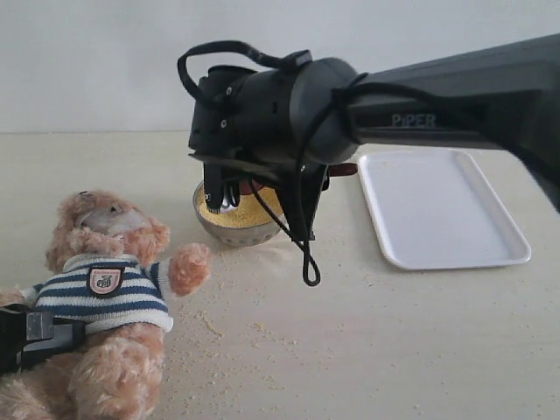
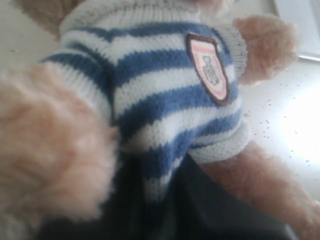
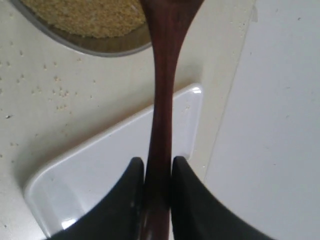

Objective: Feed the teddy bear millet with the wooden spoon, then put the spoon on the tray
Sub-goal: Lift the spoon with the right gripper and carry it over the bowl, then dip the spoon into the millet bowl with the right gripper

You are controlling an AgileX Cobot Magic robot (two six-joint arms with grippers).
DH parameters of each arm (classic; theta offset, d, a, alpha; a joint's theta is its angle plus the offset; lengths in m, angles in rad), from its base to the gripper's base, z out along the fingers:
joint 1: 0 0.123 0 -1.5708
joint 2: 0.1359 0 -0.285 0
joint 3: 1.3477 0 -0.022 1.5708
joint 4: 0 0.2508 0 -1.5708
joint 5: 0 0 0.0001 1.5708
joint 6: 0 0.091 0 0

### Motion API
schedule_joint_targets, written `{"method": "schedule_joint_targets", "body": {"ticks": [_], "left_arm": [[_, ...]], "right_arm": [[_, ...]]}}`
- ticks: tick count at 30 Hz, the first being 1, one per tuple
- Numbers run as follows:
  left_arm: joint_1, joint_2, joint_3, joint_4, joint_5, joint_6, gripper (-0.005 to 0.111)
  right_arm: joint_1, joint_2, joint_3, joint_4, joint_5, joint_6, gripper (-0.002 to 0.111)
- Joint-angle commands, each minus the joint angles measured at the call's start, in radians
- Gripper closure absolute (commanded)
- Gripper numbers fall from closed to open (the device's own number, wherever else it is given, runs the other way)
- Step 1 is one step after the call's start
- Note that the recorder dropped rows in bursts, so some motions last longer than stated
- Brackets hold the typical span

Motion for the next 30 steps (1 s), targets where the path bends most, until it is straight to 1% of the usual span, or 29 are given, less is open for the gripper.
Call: {"method": "schedule_joint_targets", "body": {"ticks": [1,20,24,30], "left_arm": [[0.002,-0.012,0.002,-0.009,0.006,0.005,0.102],[0.002,-0.012,0.002,-0.009,0.006,0.005,0.102],[0.002,-0.012,0.002,-0.009,0.006,0.005,0.102],[0.002,-0.012,0.002,-0.009,0.006,0.005,0.102]], "right_arm": [[0.005,0.025,-0.011,-0.028,0.017,-0.003,0.104],[0.003,0.073,-0.013,-0.013,-0.051,-0.003,0.104],[0.003,0.091,-0.013,-0.062,-0.064,0.028,0.104],[0.003,0.093,-0.013,-0.066,-0.106,0.041,0.104]]}}
